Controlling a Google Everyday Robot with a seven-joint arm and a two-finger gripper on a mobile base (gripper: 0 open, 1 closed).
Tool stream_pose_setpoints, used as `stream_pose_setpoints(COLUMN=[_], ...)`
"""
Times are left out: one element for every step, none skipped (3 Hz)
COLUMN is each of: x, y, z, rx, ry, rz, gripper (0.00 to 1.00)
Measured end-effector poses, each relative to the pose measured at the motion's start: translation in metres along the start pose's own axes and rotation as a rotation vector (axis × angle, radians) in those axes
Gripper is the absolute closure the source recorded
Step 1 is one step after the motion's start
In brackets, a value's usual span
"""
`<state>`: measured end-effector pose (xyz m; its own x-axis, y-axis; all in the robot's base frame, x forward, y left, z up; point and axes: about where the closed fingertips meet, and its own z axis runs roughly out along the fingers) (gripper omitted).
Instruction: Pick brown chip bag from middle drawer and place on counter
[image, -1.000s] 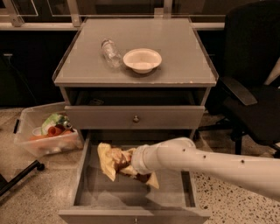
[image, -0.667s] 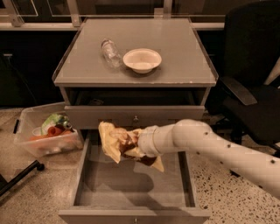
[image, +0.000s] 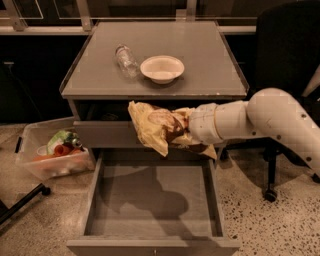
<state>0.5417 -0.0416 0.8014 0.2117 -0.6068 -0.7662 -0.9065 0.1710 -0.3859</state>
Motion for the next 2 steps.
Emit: stream_pose_setpoints(x=[-0.0132, -0.0156], y=[-0.0196, -0.018], z=[-0.0328, -0.0332], rx=[0.054, 0.05], ry=[0.042, 0.036], rz=[-0.056, -0.064], gripper=[1.0, 1.0])
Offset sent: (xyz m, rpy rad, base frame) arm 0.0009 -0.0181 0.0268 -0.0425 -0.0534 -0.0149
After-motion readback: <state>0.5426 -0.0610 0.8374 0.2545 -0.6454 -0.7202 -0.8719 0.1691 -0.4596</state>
